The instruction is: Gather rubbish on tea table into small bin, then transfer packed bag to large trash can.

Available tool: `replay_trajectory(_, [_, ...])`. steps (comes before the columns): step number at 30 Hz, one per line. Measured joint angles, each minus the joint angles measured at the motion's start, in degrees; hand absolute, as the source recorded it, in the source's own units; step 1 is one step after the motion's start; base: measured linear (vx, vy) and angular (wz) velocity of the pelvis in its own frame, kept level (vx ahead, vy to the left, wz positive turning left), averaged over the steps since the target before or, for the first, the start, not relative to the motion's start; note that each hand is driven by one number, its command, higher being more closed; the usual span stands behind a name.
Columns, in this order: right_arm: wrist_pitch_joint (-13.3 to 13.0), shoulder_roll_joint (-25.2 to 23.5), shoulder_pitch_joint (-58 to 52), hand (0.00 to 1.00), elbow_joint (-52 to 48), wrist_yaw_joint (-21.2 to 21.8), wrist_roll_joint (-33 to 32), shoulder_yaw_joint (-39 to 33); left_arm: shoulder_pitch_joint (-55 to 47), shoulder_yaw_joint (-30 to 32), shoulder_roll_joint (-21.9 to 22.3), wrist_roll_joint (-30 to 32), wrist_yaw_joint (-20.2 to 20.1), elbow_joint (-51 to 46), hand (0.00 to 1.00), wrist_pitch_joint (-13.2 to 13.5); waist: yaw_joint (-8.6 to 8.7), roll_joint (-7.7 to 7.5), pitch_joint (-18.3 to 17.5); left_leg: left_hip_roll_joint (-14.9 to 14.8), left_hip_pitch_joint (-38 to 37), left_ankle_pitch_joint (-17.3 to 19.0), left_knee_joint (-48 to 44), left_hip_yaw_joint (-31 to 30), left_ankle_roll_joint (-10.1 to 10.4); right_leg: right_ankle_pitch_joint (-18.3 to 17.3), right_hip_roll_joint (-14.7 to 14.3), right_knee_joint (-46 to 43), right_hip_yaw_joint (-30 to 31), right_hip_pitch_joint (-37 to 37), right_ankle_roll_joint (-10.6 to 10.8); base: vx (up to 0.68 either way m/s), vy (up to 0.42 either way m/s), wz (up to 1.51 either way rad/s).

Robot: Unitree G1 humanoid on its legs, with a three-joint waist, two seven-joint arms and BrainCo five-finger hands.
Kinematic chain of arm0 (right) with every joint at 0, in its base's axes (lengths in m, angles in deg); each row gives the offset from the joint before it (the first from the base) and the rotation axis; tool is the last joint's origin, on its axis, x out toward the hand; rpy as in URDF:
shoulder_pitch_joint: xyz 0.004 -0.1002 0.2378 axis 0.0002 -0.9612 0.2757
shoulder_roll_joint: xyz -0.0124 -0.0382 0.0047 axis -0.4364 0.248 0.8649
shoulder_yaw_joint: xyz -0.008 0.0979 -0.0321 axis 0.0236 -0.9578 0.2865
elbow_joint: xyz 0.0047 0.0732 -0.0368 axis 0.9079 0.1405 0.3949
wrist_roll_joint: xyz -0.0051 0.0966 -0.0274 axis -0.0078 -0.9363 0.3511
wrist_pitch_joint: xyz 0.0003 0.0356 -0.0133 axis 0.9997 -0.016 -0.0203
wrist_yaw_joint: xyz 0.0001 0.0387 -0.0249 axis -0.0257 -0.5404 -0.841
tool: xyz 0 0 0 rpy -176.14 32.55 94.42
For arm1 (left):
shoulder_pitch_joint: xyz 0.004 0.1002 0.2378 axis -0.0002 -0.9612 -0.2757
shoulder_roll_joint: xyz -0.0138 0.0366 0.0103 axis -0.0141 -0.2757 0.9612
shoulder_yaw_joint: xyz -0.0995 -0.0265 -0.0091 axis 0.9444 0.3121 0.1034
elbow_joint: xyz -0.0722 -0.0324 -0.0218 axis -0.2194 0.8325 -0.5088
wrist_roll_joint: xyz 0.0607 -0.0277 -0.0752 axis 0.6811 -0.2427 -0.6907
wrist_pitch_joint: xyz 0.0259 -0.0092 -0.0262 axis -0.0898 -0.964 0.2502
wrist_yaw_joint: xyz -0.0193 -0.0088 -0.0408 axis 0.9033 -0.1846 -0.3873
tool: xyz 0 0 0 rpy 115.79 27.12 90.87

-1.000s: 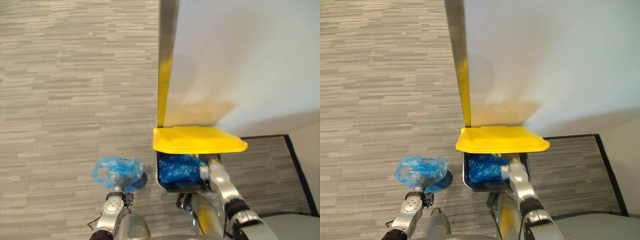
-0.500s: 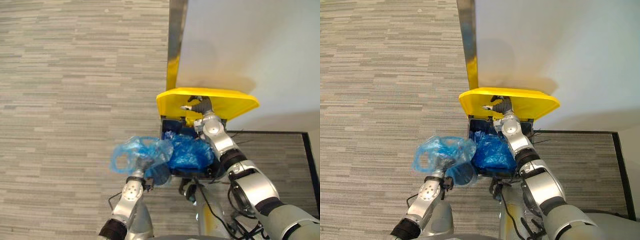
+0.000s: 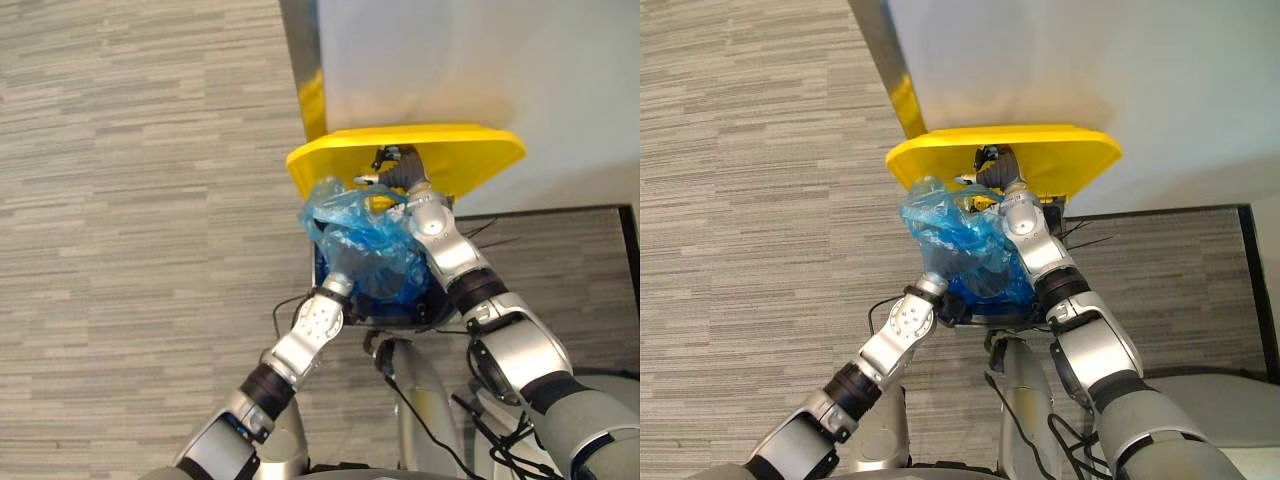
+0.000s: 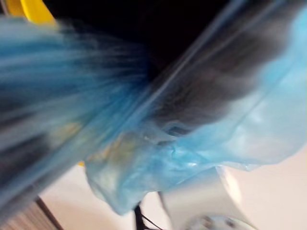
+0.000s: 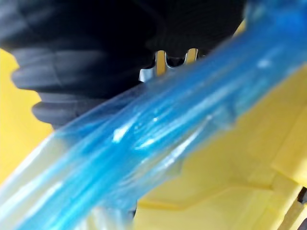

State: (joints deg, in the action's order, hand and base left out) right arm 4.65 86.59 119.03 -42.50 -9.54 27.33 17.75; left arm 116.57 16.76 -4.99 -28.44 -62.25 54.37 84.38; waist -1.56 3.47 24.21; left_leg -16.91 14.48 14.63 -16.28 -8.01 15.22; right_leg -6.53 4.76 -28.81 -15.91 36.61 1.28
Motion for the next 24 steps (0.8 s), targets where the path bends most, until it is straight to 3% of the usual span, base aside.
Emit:
replay_trajectory(3, [0.01, 1.21, 1.18, 0.00, -0.85, 0.00, 0.02, -0.05, 1.20, 3.06, 0.08, 2.42, 1.31, 5.35, 1.00, -0.89, 0.95, 0.04, 1.47, 0.02, 1.15, 0.05, -0.22, 0.29, 0.09, 0.65, -0.02, 0.03, 0.13, 1.27, -0.77, -0.01, 0.001, -0.05])
replay_trajectory(4, [-0.01, 2.38, 1.41, 0.00, -2.17, 0.00, 0.02, -0.10, 2.73, 5.02, 0.69, 3.02, 1.42, 9.19, 0.00, -1.12, 1.08, 0.02, 2.50, 0.01, 1.76, 0.00, -0.68, 0.27, 0.01, 0.89, -0.02, 0.03, 0.07, 1.59, -0.85, 0.00, 0.009, -0.04])
replay_trajectory(11, [-0.25, 3.47, 1.87, 0.00, -4.41, -0.44, -0.02, -1.27, 9.08, 11.32, 0.05, 9.86, 2.99, 26.69, 0.00, -5.99, 2.42, -0.06, 4.03, 0.77, 5.43, 0.14, -1.79, 0.36, 0.23, 2.26, 0.30, 0.86, 0.59, 5.35, -0.99, 0.00, 0.012, -0.03])
replay_trajectory(24, [-0.64, 2.34, 1.38, 0.00, -6.42, -0.32, 1.03, -1.61, 8.25, 12.76, 0.43, 11.45, 2.32, 26.68, 0.00, -6.58, 3.98, -0.10, 4.82, 1.83, 5.02, 2.06, -4.74, 2.07, 0.17, 2.81, 0.55, 0.85, 2.63, 5.11, -0.41, 0.00, 0.022, -0.07])
